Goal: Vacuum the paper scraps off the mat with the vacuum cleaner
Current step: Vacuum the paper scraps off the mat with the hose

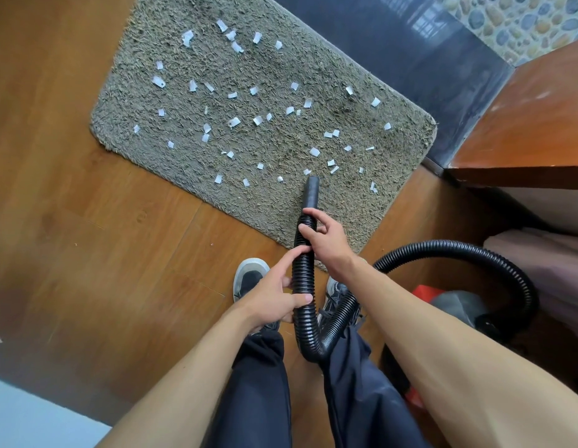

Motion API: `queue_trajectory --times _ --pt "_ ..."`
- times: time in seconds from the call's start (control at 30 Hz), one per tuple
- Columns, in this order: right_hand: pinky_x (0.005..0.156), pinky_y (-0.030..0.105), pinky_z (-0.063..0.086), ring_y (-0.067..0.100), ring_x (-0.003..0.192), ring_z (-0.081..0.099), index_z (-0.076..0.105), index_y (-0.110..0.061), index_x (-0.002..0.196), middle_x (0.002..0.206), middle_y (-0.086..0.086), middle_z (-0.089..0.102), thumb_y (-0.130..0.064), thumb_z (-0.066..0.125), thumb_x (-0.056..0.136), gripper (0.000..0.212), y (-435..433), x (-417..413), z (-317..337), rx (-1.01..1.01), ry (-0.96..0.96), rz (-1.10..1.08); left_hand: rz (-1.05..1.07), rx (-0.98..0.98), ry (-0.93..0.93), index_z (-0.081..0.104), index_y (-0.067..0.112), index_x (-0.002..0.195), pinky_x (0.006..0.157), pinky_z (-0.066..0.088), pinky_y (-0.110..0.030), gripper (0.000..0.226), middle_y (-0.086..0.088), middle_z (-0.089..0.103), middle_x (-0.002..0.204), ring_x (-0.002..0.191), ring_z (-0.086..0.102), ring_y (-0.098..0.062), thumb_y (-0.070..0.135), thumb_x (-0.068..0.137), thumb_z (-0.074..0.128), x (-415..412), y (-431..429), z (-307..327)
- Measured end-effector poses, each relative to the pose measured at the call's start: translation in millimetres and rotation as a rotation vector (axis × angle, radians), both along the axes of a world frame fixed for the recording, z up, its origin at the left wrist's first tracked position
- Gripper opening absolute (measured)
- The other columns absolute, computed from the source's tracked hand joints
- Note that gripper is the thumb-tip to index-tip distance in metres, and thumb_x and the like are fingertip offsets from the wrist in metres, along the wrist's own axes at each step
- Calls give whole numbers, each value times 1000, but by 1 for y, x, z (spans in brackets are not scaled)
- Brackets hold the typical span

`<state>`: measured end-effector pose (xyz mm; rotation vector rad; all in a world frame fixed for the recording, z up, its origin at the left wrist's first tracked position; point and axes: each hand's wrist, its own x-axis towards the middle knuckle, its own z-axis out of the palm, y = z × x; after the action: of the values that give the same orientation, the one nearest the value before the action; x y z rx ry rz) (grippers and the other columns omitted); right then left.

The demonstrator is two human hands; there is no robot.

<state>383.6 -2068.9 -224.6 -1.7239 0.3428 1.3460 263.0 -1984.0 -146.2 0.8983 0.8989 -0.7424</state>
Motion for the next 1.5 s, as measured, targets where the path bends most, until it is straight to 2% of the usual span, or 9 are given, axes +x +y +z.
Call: queue_trajectory --times 0.23,0.4,0.53,0.63,0.87,1.1,1.33,1.4,1.5 --pt "81 37 58 21 83 62 62 -23 125 97 13 62 -11 62 91 35 16 -4 -3 1 -53 47 57 14 29 40 60 132 78 57 -51 79 -14 64 101 84 65 -21 -3 92 63 -7 8 -6" --pt "85 42 59 21 83 63 62 -25 123 99 12 63 -13 62 91 35 18 -2 -2 4 -70 49 62 24 41 39 60 134 74 56 -44 79 -15 65 105 84 66 -22 -3 92 63 -3 6 -7" --pt "73 32 58 14 72 63 61 -21 125 92 10 62 -8 60 93 35 11 6 1 -1 -65 -7 27 16 30 39 62 133 69 55 -38 79 -14 66 105 82 65 -20 -1 92 63 6 5 -9" --pt "74 32 57 17 77 61 62 -22 123 94 12 62 -8 61 92 35 2 11 -1 -22 -80 -39 -6 6 13 42 63 129 65 55 -37 79 -10 65 102 76 64 -17 -2 91 63 16 2 -8" --pt "89 47 56 27 91 62 63 -38 106 100 13 65 -7 62 91 35 -14 29 -2 -38 -100 -111 -89 27 -14 43 60 131 84 56 -61 77 -7 64 101 84 66 -21 -2 91 63 42 -3 -7" --pt "86 44 57 23 86 62 61 -31 118 98 14 62 -8 61 92 34 -10 34 -2 -13 -63 -94 -72 10 -1 41 57 133 69 59 -42 78 -8 64 100 80 65 -19 -4 91 62 44 -2 -9" --pt "85 43 57 21 85 61 61 -24 126 97 9 63 -9 61 91 38 6 31 -3 -14 -84 -56 -38 20 12 41 61 131 63 56 -36 79 -17 65 111 80 64 -19 -3 91 63 40 7 -10" --pt "85 44 58 21 86 61 61 -25 126 98 9 63 -10 61 91 38 4 32 -2 -20 -87 -69 -45 16 10 42 62 130 62 56 -35 79 -17 64 114 79 63 -19 -4 91 62 42 8 -10" --pt "84 44 59 23 86 63 60 -27 125 101 13 64 -9 60 92 37 1 35 -1 -24 -89 -86 -62 26 7 42 62 129 72 59 -49 78 -13 64 110 83 64 -20 -3 91 62 46 6 -11"
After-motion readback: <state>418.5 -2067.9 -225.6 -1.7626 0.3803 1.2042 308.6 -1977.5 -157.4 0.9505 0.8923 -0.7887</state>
